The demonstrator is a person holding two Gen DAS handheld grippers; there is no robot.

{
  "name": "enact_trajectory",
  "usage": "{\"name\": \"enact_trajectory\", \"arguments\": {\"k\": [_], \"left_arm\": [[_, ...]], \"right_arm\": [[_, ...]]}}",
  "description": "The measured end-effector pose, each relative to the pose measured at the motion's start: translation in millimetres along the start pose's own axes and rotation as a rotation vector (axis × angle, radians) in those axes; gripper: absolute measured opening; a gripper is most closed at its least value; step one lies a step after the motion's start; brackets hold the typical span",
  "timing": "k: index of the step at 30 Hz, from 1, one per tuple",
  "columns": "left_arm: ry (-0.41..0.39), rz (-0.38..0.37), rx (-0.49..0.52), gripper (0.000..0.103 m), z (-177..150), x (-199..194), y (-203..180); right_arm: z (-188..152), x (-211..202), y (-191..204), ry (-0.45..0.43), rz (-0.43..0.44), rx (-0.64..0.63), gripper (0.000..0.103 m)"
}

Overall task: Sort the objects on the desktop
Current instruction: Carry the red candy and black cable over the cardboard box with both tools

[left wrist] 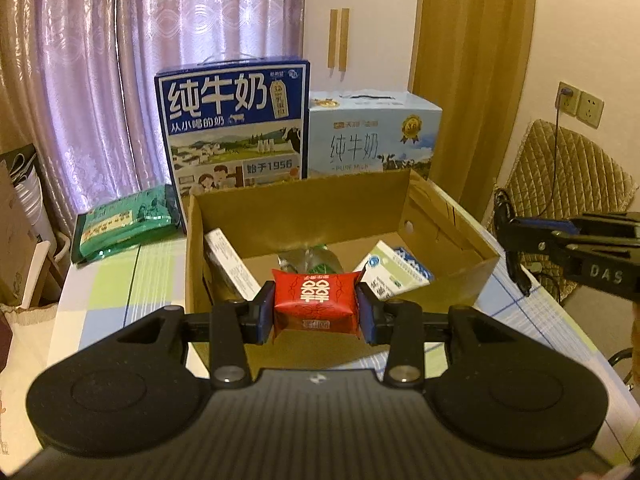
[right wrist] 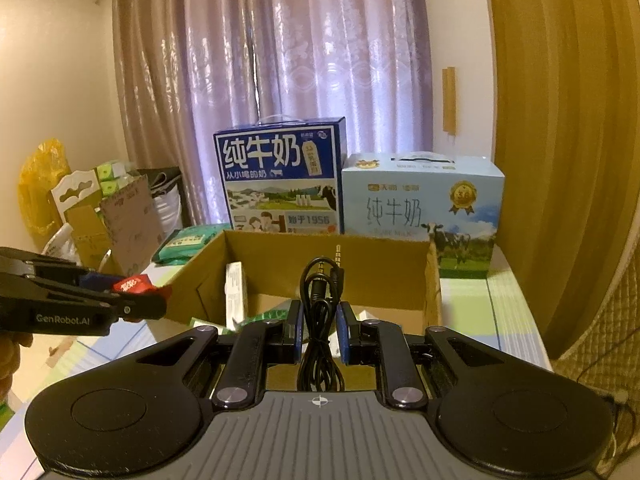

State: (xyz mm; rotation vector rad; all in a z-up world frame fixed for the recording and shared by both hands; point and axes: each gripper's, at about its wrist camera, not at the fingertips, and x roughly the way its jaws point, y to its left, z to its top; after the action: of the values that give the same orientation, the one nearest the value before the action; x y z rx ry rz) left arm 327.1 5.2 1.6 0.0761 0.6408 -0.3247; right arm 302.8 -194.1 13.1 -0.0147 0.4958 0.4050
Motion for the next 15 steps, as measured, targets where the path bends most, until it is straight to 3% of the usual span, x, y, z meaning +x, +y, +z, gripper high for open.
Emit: {"name": "enact_trajectory", "arguments": {"k": [15], "left_arm": [[0.011,0.024,-0.010,0.036,39,42,25]], "right_arm": [[40,61,-12,0.026,-0.011,-0.021,0.014]]}}
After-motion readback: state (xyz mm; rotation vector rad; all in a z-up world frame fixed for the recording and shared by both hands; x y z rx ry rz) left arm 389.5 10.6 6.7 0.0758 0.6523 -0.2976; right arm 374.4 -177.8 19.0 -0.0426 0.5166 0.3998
